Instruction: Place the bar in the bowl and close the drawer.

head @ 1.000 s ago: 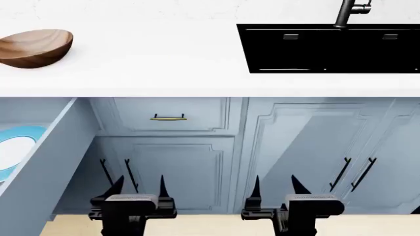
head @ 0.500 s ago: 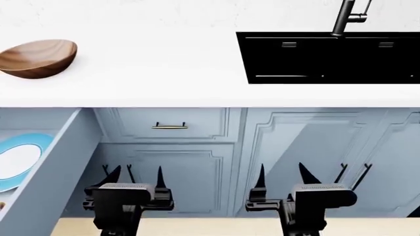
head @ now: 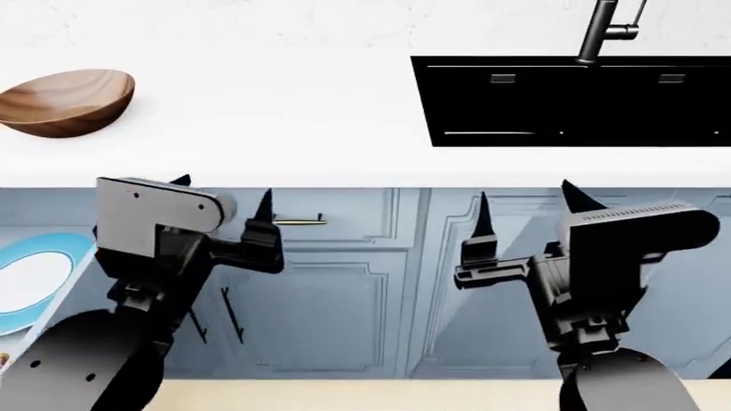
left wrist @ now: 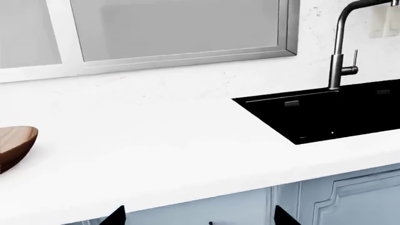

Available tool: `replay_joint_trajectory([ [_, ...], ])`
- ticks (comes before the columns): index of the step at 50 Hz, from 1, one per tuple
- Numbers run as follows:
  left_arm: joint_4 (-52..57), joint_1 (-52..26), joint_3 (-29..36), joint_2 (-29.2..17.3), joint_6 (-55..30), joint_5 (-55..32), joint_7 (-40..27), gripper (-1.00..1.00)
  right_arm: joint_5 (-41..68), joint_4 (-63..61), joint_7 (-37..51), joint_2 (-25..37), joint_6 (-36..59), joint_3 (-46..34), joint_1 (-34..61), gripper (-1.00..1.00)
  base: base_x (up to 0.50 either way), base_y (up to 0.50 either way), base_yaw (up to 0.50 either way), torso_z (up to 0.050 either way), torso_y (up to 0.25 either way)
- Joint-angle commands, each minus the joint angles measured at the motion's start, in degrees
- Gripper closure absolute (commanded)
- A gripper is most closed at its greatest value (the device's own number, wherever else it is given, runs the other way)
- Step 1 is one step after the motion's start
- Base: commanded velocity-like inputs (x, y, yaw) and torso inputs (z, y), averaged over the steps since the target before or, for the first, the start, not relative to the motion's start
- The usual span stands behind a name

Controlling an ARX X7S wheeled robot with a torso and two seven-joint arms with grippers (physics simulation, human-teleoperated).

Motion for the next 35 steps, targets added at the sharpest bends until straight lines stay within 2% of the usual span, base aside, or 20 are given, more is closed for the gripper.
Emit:
replay_joint_trajectory([
  [1, 7.51, -10.78, -4.16, -1.29, -17.51, -5.86, 1.02, -1.00, 1.31, -8.02, -0.02, 1.42, 14.02, 0.36, 8.32, -1.00, 0.00, 0.00, 0.00, 0.000, 0.000],
  [5, 7.87, -11.35, -4.25, -1.50, -18.20, -6.27, 0.95, -1.00, 1.04, -9.49, 0.39, 2.06, 15.41, 0.11, 8.68, -1.00, 0.00, 0.12, 0.00, 0.000, 0.000],
  [20, 6.16, -11.61, -0.99, -2.19, -16.49, -5.85, -0.25, -1.00, 1.17, -9.33, 0.69, 2.79, 15.79, 0.32, 9.15, -1.00, 0.00, 0.50, 0.00, 0.000, 0.000],
  [35, 8.00, -8.95, -4.06, -3.38, -15.37, -7.32, 0.89, -1.00, 0.96, -9.99, 1.94, 2.64, 16.63, -2.00, 9.97, -1.00, 0.00, 0.50, 0.00, 0.000, 0.000],
])
